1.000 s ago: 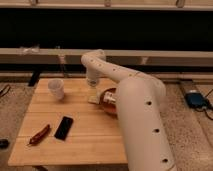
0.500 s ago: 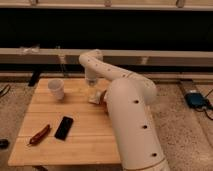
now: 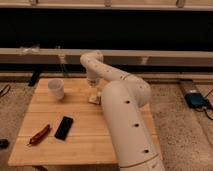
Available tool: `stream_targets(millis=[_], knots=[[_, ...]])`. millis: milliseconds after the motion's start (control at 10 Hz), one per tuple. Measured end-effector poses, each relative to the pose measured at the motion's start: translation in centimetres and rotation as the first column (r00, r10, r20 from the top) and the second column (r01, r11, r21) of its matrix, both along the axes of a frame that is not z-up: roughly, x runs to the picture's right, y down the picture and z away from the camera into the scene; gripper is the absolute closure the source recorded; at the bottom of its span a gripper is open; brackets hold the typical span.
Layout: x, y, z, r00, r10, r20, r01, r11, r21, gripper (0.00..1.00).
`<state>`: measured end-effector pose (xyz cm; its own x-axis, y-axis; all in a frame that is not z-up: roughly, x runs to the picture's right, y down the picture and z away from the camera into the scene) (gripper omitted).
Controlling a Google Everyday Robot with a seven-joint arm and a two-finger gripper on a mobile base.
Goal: Wipe the white sponge on the table
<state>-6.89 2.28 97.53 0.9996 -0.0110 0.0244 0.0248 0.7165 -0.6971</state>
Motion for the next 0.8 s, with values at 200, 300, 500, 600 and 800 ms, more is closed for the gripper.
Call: stream_targets(millis=[200, 300, 500, 600, 800], knots=[[0.43, 0.15, 0.43, 1.0, -0.008, -0.014, 0.008, 1.0, -0.004, 0.2], [0.64, 0.21, 0.67, 1.0, -0.016, -0.021, 0.016, 0.9999, -0.006, 0.25], [0.36, 0.19, 0.77, 0.999, -0.031, -0.018, 0.031, 0.9995, -0.004, 0.42], [0.27, 0.09, 0.69, 0.999, -0.039, -0.013, 0.039, 0.9992, -0.002, 0.54], [-0.27, -0.23, 0.19, 0.999, -0.047, 0.009, 0.047, 0.9989, 0.003, 0.72]])
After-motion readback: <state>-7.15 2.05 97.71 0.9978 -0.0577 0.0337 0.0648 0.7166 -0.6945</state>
